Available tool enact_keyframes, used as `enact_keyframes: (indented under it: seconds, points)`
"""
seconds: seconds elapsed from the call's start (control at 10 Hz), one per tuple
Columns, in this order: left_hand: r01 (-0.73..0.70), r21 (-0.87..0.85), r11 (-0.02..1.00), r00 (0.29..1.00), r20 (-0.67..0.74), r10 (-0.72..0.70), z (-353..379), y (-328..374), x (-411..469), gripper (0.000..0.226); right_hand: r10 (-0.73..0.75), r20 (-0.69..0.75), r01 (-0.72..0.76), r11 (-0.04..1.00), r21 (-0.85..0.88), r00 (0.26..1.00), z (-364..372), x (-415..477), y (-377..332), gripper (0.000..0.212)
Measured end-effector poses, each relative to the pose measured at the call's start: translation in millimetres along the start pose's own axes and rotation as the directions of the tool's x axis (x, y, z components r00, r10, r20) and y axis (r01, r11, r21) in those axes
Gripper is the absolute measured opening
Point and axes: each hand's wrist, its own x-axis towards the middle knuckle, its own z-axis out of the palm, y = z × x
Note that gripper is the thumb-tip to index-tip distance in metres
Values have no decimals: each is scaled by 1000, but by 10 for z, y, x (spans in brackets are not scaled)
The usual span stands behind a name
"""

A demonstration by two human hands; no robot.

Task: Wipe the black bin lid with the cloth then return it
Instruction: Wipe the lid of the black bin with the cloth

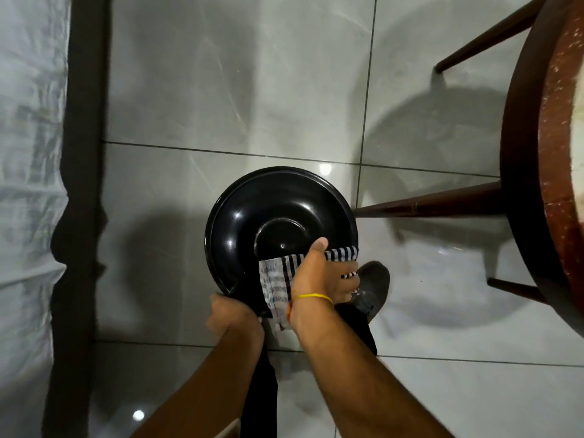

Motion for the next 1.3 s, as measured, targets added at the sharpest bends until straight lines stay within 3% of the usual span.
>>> enact_keyframes:
  seconds: [0.1, 0.2, 0.3, 0.4, 0.5, 0.7, 0.8, 0.9, 1.0, 1.1, 1.3]
  points:
    - [-517, 843, 146, 684, 305, 662, 141, 793, 205, 55, -304, 88, 316, 920, -233, 949, -264, 4, 182, 107]
    - [-669, 743, 18, 492, 425, 760, 242, 1065, 158, 55, -603, 141, 594, 668, -448, 785, -352, 24, 484, 115]
    - [-648, 749, -138, 413, 498, 762, 208, 1001, 89, 52, -642, 184, 609, 539, -582, 744, -172, -82, 637, 122]
    - [-664, 713, -226, 335, 554, 762, 250, 1059, 52, 51, -688, 197, 620, 445, -646, 698, 30, -114, 716, 120]
    - [-638, 717, -281, 306, 572, 761, 230, 1032, 14, 52, -785, 183, 649, 330, -686, 592, 100, -3, 777, 113]
    - [-616, 746, -251, 402, 572, 714, 222, 1056, 4, 55, -833, 217, 696, 251, -672, 510, 183, 47, 614, 122]
    - [-638, 741, -210, 393, 549, 738, 237, 995, -56, 42, -845, 199, 719, 273, -639, 497, 341, -44, 418, 123]
    - [-659, 738, -149, 416, 522, 744, 246, 1004, -25, 48, -843, 124, 718, 357, -597, 523, 448, -48, 219, 122]
    - [-670, 736, -97, 452, 507, 734, 254, 1019, -3, 36, -823, 48, 692, 443, -570, 566, 481, -2, 41, 118]
    - [-649, 741, -173, 436, 548, 714, 244, 1028, 15, 28, -798, -7, 655, 499, -567, 602, 457, 34, -38, 109]
    - [-627, 739, -246, 414, 583, 699, 282, 1147, 136, 36, -674, -132, 552, 688, -471, 727, 282, 139, 49, 91]
